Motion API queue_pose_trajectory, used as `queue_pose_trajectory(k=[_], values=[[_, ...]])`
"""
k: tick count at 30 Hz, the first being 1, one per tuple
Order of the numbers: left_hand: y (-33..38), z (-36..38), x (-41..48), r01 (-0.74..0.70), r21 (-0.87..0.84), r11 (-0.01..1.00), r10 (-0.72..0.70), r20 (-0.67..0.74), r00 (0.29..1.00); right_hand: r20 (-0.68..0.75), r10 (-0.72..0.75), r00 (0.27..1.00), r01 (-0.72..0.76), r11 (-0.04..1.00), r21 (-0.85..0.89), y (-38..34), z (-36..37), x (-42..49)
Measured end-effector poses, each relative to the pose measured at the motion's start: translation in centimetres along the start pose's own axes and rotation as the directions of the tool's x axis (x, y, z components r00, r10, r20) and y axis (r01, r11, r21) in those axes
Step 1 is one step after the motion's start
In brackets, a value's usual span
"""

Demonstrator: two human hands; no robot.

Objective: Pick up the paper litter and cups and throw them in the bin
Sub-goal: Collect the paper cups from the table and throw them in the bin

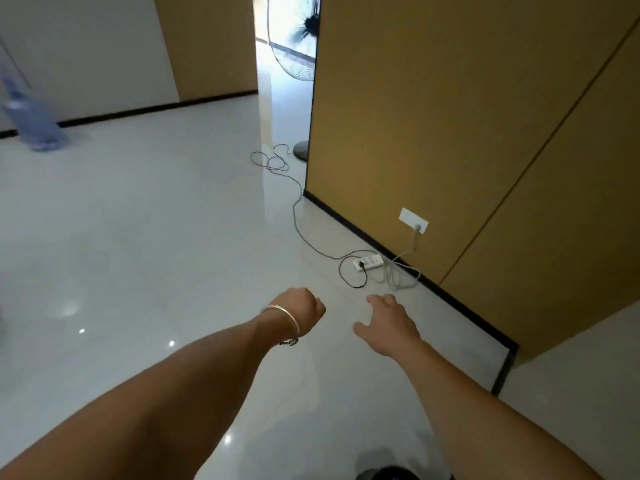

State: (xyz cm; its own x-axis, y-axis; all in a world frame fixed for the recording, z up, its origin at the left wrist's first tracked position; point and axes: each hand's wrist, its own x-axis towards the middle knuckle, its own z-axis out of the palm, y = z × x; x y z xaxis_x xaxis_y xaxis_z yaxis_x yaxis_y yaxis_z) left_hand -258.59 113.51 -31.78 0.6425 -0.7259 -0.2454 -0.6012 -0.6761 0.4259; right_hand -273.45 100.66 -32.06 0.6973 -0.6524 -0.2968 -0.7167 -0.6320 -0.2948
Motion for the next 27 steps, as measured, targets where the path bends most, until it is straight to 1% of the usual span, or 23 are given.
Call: queue_pose_trajectory(k=[3,7,12,14,17,20,22,25,27], values=[[-5.3,-2.2,-1.9,0.049,0.001,0.999,-0.049,-0.039,0.998,0.002,-0.069,0.998,0.069,0.997,-0.032,-5.7,0.9,-0.1],[-12.1,-5.0,-4.2,0.110,-0.017,0.994,-0.111,-0.048,0.993,0.050,-0.109,0.993,0.113,0.991,-0.071,-12.3,2.7,-1.2],[-22.5,-9.2,-8.6,0.271,-0.091,0.958,-0.279,-0.091,0.956,0.140,-0.175,0.975,0.194,0.971,-0.139,-21.2,5.9,-1.4],[-27.1,-10.9,-11.0,0.376,-0.146,0.915,-0.393,-0.106,0.914,0.182,-0.220,0.958,0.246,0.959,-0.137,-25.3,7.7,-1.5],[-33.7,-13.0,-14.6,0.530,-0.236,0.814,-0.570,-0.154,0.807,0.249,-0.305,0.919,0.343,0.930,-0.128,-31.1,10.4,-2.3],[-38.8,-13.7,-18.4,0.618,-0.268,0.740,-0.662,-0.121,0.740,0.322,-0.408,0.855,0.471,0.869,-0.150,-35.7,12.8,-2.9],[-41.2,-13.3,-21.3,0.667,-0.243,0.704,-0.701,-0.089,0.708,0.378,-0.446,0.811,0.536,0.825,-0.176,-38.3,13.9,-2.8],[-44.4,-12.1,-27.0,0.736,-0.166,0.657,-0.749,-0.031,0.662,0.455,-0.463,0.761,0.597,0.775,-0.209,-42.2,15.8,-2.9],[-46.7,-11.5,-31.0,0.779,-0.125,0.614,-0.786,-0.005,0.618,0.511,-0.468,0.721,0.638,0.736,-0.226,-45.2,17.5,-3.5]])
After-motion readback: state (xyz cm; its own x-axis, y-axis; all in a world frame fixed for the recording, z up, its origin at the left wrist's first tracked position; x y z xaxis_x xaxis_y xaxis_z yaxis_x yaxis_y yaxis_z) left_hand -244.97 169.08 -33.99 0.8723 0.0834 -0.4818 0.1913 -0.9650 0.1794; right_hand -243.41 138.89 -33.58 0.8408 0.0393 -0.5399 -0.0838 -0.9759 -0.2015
